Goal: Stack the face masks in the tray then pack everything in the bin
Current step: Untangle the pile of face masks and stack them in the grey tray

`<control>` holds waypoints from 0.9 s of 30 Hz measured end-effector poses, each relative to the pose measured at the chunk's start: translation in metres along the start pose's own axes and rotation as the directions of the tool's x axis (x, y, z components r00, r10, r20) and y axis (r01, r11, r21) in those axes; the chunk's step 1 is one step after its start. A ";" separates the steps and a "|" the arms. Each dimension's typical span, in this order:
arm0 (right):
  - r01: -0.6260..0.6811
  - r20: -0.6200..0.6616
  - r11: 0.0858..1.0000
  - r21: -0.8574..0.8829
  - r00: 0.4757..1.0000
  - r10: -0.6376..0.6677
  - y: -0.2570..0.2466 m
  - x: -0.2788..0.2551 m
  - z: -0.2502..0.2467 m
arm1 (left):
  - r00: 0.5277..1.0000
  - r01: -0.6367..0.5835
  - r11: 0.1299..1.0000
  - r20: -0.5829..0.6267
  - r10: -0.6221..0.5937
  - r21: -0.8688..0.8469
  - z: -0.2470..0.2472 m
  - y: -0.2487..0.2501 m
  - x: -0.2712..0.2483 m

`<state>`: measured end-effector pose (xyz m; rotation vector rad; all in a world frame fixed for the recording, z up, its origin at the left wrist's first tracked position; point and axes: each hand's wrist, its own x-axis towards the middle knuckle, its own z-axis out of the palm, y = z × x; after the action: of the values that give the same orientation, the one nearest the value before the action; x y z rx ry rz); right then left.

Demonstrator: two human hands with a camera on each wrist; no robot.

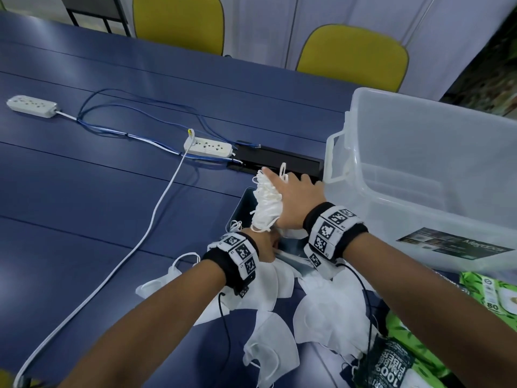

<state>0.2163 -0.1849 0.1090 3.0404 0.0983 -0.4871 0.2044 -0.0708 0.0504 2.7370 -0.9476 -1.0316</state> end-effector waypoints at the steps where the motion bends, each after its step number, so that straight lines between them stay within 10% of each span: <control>1: 0.013 0.017 0.999 -0.042 1.000 -0.012 -0.005 0.002 0.000 | 1.000 0.006 1.000 -0.011 -0.006 0.018 0.003 0.001 -0.001; 11: 0.031 0.162 0.967 -0.251 0.987 0.011 -0.047 0.039 0.016 | 0.993 0.000 0.940 -0.109 0.039 0.342 0.033 0.012 0.006; 16: 0.078 0.211 0.956 -0.283 0.977 -0.017 -0.063 0.050 0.019 | 0.968 -0.013 0.999 -0.248 0.024 0.045 0.065 -0.006 0.021; 20: 0.098 0.263 0.959 -0.267 0.964 -0.025 -0.065 0.056 0.012 | 0.943 -0.044 0.989 -0.322 0.088 0.144 0.073 -0.016 0.025; 27: 0.220 -0.048 0.972 -0.084 0.973 -0.225 -0.040 0.025 0.011 | 0.962 -0.033 0.944 -0.247 0.120 0.329 0.049 -0.003 0.011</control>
<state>0.2338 -0.1443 0.0885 2.9808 0.4547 -0.3981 0.1820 -0.0678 0.0051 2.9602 -1.2601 -0.5154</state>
